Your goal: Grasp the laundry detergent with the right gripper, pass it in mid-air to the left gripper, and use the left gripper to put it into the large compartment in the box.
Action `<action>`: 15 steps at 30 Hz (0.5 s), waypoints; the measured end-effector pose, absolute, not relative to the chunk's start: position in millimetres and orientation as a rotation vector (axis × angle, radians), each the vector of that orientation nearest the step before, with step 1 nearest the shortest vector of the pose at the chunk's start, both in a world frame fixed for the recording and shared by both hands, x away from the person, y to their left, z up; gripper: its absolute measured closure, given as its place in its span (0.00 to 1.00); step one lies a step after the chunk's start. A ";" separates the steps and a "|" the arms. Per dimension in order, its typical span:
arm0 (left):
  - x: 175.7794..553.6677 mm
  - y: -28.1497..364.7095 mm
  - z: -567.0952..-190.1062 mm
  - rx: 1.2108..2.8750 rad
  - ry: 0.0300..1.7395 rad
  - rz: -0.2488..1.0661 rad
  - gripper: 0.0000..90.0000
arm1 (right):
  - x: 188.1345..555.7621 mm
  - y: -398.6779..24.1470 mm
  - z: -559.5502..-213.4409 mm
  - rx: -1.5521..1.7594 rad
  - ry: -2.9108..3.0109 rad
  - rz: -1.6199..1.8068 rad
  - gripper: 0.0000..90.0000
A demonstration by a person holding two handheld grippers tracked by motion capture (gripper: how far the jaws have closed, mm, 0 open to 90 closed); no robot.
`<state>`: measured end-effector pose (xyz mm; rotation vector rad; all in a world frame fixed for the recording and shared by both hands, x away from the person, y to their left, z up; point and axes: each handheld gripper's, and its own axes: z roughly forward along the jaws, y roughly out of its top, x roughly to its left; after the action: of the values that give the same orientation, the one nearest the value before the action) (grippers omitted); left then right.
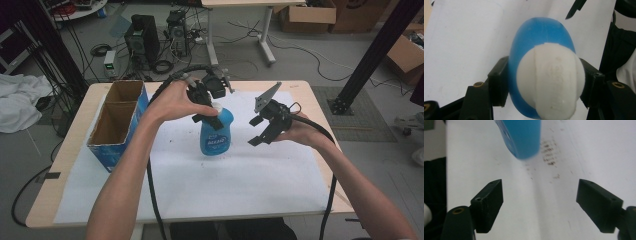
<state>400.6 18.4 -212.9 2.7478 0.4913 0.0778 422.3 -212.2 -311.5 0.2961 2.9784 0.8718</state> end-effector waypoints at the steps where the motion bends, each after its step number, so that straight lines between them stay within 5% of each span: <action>1: 401.1 21.2 -210.3 2.745 0.511 0.084 0.42 | 422.7 -213.9 -312.3 0.311 2.967 0.846 0.19; 15: 414.7 70.3 -149.4 2.655 1.022 0.171 0.42 | 427.6 -238.3 -317.4 0.431 2.935 0.732 0.18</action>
<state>414.7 70.3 -149.4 2.6553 1.0218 0.1715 427.6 -238.3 -317.4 0.4306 2.9347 0.7319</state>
